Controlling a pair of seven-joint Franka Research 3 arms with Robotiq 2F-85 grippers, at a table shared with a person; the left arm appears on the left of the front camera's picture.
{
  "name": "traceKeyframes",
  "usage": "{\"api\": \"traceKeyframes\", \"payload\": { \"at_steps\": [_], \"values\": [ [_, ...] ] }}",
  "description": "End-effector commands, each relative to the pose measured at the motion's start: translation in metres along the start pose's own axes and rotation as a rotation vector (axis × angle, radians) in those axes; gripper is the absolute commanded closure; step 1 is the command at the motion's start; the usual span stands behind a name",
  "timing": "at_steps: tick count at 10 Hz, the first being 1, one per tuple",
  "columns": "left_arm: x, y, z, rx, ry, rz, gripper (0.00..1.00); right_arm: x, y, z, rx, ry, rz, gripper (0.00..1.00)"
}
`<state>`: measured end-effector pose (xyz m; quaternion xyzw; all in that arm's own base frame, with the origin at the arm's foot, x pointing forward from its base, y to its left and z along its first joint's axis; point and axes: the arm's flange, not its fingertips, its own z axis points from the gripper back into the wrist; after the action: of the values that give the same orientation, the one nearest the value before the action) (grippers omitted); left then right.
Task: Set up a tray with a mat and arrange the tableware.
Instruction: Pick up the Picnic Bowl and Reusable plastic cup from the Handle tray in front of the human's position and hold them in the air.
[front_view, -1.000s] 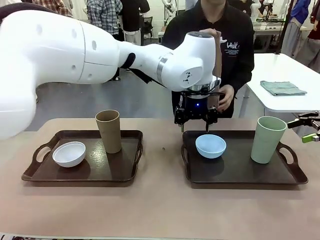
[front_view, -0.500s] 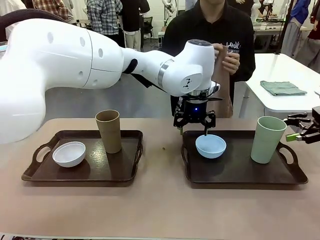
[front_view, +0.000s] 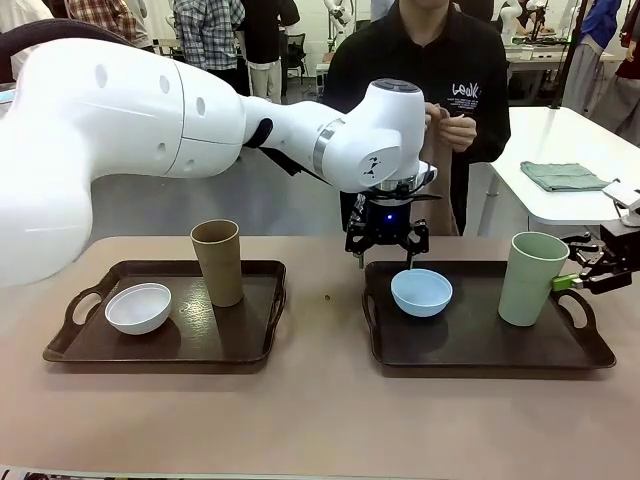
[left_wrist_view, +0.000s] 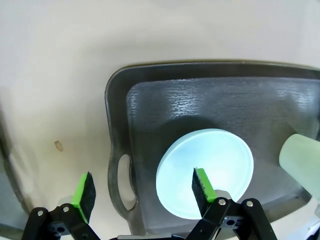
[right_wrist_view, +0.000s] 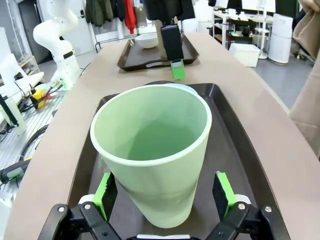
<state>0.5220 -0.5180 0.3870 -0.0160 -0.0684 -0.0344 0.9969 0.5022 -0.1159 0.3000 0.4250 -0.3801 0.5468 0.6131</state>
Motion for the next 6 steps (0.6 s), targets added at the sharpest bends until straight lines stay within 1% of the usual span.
{"api": "traceKeyframes", "payload": {
  "at_steps": [1, 4, 6],
  "values": [
    [0.014, -0.009, -0.007, -0.030, -0.018, 0.006, 0.00, -0.008, 0.001, -0.012, 0.010, 0.019, 0.000, 0.00],
    [0.022, -0.019, -0.028, -0.019, 0.031, 0.001, 0.00, -0.017, -0.001, -0.026, 0.029, 0.027, 0.020, 0.00],
    [0.026, -0.019, -0.038, -0.014, 0.059, 0.008, 0.00, -0.019, -0.002, -0.027, 0.020, 0.032, 0.029, 0.00]
  ]
}}
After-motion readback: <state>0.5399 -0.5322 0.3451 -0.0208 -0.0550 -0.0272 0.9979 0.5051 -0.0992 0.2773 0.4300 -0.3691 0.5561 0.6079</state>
